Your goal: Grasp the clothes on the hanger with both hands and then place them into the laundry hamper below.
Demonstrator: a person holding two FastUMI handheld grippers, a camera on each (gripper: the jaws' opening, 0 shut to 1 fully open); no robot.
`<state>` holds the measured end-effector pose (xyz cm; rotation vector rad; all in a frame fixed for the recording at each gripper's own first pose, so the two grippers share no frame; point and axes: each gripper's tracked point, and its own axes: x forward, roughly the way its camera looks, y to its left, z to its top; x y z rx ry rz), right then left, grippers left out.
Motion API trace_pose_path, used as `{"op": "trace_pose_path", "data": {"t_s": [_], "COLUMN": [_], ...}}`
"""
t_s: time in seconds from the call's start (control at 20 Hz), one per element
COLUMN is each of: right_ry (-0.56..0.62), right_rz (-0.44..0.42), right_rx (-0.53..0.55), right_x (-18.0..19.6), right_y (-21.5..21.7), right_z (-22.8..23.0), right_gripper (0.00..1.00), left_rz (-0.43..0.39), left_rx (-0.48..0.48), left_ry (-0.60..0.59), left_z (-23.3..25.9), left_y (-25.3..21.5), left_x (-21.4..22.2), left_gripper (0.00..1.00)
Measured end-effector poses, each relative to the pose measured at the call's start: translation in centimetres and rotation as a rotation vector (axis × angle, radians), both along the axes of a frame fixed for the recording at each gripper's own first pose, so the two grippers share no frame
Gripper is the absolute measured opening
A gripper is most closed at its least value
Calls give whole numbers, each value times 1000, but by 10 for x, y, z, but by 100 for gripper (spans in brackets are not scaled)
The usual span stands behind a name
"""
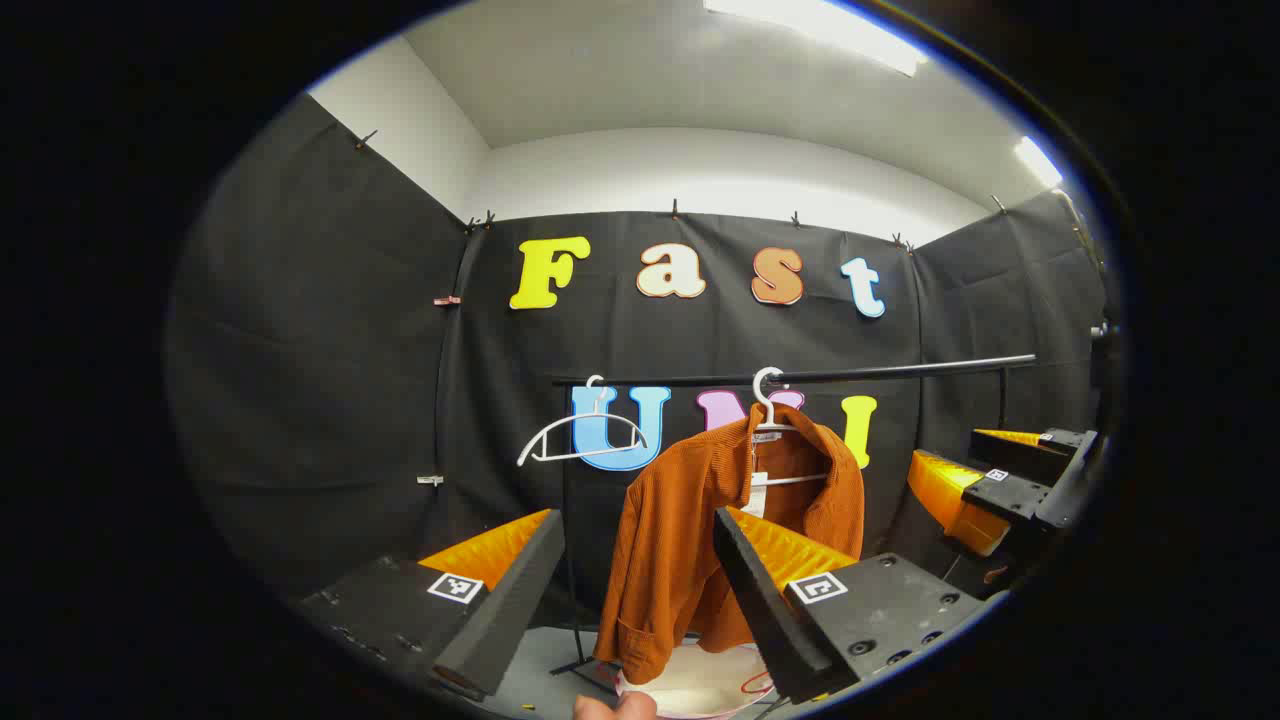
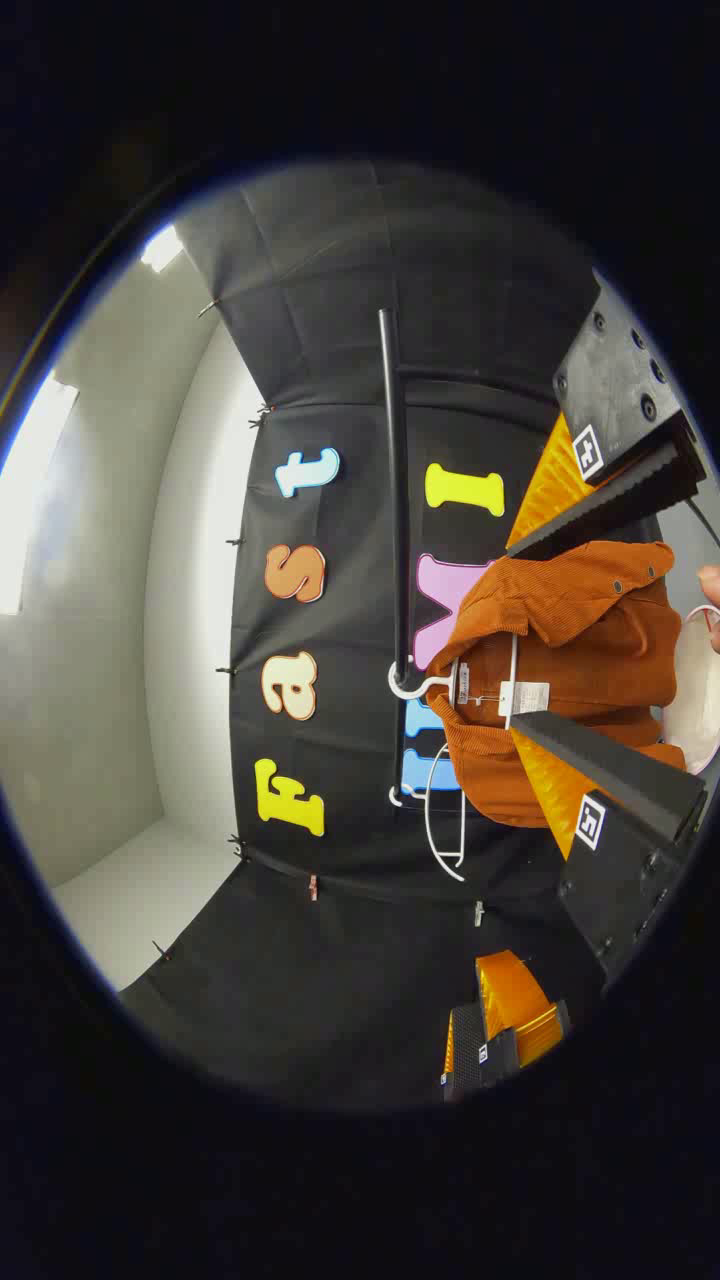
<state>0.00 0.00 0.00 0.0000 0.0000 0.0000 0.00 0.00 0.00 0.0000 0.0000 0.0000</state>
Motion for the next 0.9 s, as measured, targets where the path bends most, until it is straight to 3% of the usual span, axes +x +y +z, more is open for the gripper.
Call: {"op": "trace_pose_path", "data": {"t_s": [0.45, 0.65, 0.9], "right_ry": [17, 8, 21], "right_rz": [-22, 14, 46], "right_rx": [41, 0, 50], "right_x": [10, 25, 42], "right_y": [-31, -46, -51], "right_z": [-25, -34, -52], "right_gripper": [98, 98, 98], "left_rz": [-36, -53, -44], "left_rx": [38, 53, 96], "left_ry": [-10, -5, -21], "left_z": [-12, -23, -27], "left_y": [-34, -61, -81], "left_x": [30, 50, 60], "left_gripper": [92, 92, 92]}}
